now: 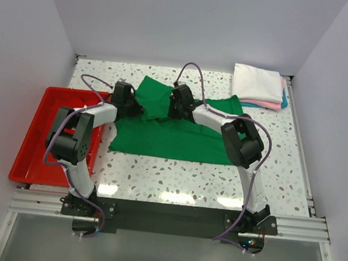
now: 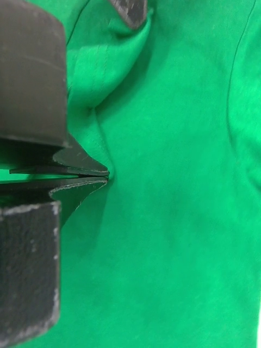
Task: Fold and stack the t-shirts
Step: Fold the tshirt
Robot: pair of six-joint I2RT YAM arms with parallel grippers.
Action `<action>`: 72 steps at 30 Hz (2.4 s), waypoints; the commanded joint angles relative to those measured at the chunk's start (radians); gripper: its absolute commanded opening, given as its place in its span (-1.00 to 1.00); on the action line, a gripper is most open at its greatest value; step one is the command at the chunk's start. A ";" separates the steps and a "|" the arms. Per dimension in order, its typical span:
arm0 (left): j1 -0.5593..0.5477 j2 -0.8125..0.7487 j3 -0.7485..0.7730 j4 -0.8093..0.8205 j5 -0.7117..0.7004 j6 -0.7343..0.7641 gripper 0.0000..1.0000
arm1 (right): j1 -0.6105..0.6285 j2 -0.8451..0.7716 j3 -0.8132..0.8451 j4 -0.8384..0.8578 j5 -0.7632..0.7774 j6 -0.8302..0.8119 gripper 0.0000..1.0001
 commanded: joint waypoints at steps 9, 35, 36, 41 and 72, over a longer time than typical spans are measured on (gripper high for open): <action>0.036 -0.055 -0.013 0.052 0.020 0.004 -1.00 | -0.025 -0.132 -0.100 0.033 0.090 0.091 -1.00; 0.071 -0.057 -0.055 0.137 0.095 -0.002 -0.96 | -0.026 -0.156 -0.077 -0.015 0.177 0.075 -0.89; 0.071 -0.050 -0.049 0.147 0.107 0.000 -0.85 | -0.026 -0.149 -0.072 -0.019 0.182 0.075 -0.87; 0.071 0.021 0.014 0.212 0.185 0.021 -0.52 | -0.036 -0.121 -0.046 -0.047 0.183 0.075 -0.43; -0.049 -0.121 -0.159 0.037 -0.028 0.070 -0.95 | -0.045 -0.443 -0.299 -0.026 0.167 0.031 -0.09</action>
